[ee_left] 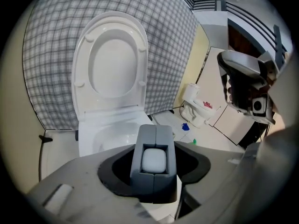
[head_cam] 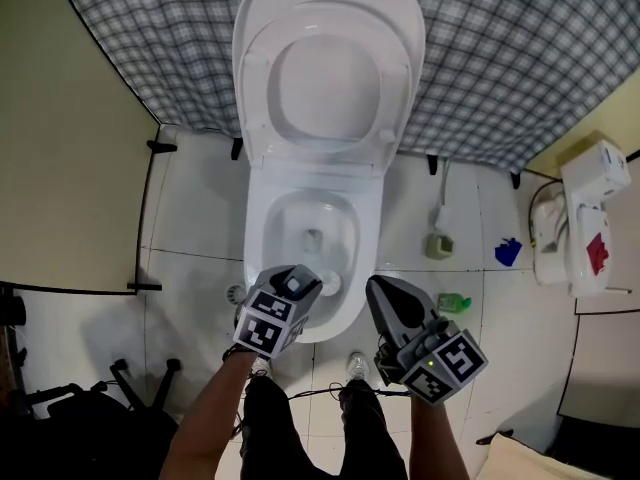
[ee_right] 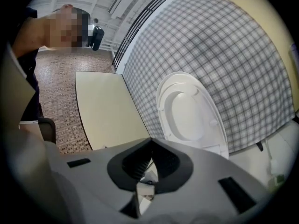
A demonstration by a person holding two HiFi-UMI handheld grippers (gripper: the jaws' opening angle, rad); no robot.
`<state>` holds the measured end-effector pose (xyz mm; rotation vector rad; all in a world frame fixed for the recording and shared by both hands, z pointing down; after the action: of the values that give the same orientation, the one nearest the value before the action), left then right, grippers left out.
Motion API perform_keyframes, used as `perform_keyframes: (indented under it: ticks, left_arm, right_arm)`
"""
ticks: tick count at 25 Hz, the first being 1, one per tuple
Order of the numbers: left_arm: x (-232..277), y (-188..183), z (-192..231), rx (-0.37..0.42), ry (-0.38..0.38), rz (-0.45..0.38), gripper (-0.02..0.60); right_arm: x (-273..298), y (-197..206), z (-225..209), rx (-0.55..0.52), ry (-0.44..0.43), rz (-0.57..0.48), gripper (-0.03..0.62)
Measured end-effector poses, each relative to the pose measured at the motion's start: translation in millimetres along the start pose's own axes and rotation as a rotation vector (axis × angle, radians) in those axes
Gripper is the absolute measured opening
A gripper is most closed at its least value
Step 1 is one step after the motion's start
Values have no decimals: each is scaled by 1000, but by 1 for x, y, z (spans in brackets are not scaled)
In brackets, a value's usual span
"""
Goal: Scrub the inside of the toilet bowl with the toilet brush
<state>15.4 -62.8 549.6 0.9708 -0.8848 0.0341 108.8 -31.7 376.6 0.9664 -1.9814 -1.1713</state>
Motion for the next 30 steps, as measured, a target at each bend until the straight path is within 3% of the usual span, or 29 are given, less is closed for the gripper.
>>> perform_keyframes:
  ticks: [9, 15, 19, 26, 30]
  left_arm:
    - [39, 11, -6, 21, 10, 77, 214]
    - [85, 29, 24, 83, -52, 146, 216]
    - [108, 33, 47, 68, -77, 154, 218]
    - [89, 33, 10, 252, 55, 244, 219]
    - [52, 29, -15, 273, 123, 253, 218]
  right_arm:
    - [8, 12, -18, 31, 8, 15, 0]
    - [17, 12, -29, 35, 13, -1, 0]
    - [20, 14, -35, 22, 10, -1, 0]
    - [9, 14, -39, 20, 33, 14, 0]
    - [3, 5, -26, 34, 35, 3, 0]
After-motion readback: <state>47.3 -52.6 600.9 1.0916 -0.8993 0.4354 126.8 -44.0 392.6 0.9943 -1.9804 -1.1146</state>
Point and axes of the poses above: the fingertips, and each gripper's own axes: x forward along the fingers, z to its left, y out of its underside, the point moved 1 cm from there along -x, backward along the fingers, and after that the axes turned 2 degrees about y, right-handed, at the moved point
